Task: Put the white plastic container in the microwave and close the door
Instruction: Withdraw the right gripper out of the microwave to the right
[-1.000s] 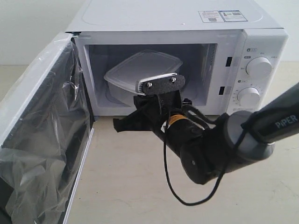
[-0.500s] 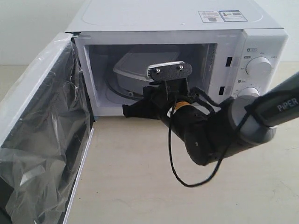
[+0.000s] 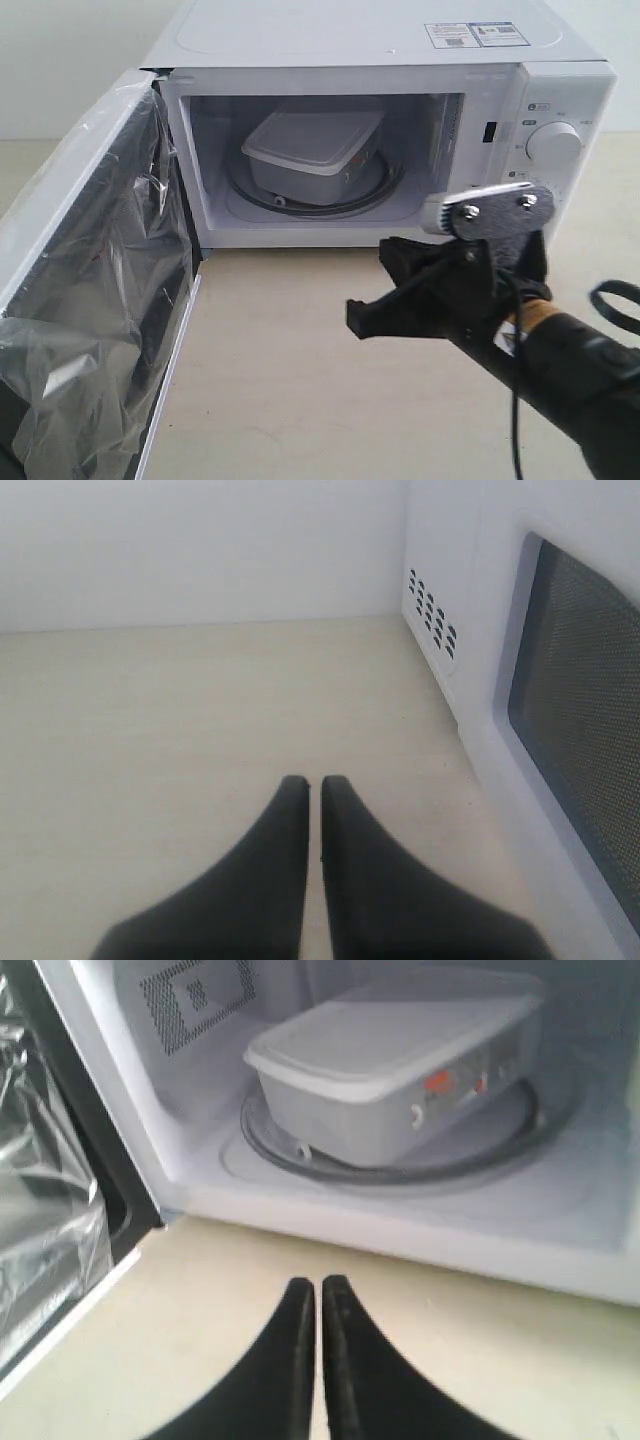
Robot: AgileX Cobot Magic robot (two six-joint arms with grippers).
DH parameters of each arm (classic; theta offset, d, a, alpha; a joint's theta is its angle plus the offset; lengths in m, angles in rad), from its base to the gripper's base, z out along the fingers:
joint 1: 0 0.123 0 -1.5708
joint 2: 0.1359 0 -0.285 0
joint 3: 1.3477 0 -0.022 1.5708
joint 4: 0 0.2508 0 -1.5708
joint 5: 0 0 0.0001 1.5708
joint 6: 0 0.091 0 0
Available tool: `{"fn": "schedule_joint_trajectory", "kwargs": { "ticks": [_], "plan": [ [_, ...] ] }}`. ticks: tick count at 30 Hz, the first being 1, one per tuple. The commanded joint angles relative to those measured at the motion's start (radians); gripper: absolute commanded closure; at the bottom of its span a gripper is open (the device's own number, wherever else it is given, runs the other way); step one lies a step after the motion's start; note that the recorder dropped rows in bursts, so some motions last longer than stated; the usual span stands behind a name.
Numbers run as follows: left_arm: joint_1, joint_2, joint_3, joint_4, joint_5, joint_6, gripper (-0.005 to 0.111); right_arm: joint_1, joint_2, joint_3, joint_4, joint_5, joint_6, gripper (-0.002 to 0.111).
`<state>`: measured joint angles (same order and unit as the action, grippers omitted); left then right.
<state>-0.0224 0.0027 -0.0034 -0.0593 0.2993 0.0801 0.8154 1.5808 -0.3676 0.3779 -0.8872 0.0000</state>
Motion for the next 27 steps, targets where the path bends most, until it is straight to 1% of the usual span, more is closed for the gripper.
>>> {"fn": "schedule_joint_trajectory", "kwargs": {
  "ticks": [1,2,6,10,14,17,21,25,27],
  "plan": [
    [0.001,-0.003,0.003,-0.005,-0.003,-0.006,0.102,0.002,-0.187,0.104,0.009,0.078,0.000,0.108],
    [0.001,-0.003,0.003,-0.005,-0.003,-0.006,0.102,0.002,-0.237,0.114,0.009,0.117,0.014,0.108],
    [0.001,-0.003,0.003,-0.005,-0.003,-0.006,0.102,0.002,-0.424,0.117,0.009,0.361,0.026,0.108],
    [0.001,-0.003,0.003,-0.005,-0.003,-0.006,0.102,0.002,-0.585,0.117,0.005,0.484,0.010,0.108],
    [0.001,-0.003,0.003,-0.005,-0.003,-0.006,0.102,0.002,-0.755,0.117,0.004,0.612,-0.092,0.108],
    [0.001,-0.003,0.003,-0.005,-0.003,-0.006,0.102,0.002,-0.848,0.097,0.004,0.767,-0.144,0.108],
    [0.001,-0.003,0.003,-0.005,-0.003,-0.006,0.102,0.002,-0.911,0.063,0.004,0.964,-0.173,0.108],
    [0.001,-0.003,0.003,-0.005,-0.003,-0.006,0.102,0.002,-0.917,0.018,0.005,1.086,-0.178,0.108],
    [0.001,-0.003,0.003,-0.005,-0.003,-0.006,0.102,0.002,-0.906,-0.008,0.000,1.097,-0.180,0.108]
  ]
}}
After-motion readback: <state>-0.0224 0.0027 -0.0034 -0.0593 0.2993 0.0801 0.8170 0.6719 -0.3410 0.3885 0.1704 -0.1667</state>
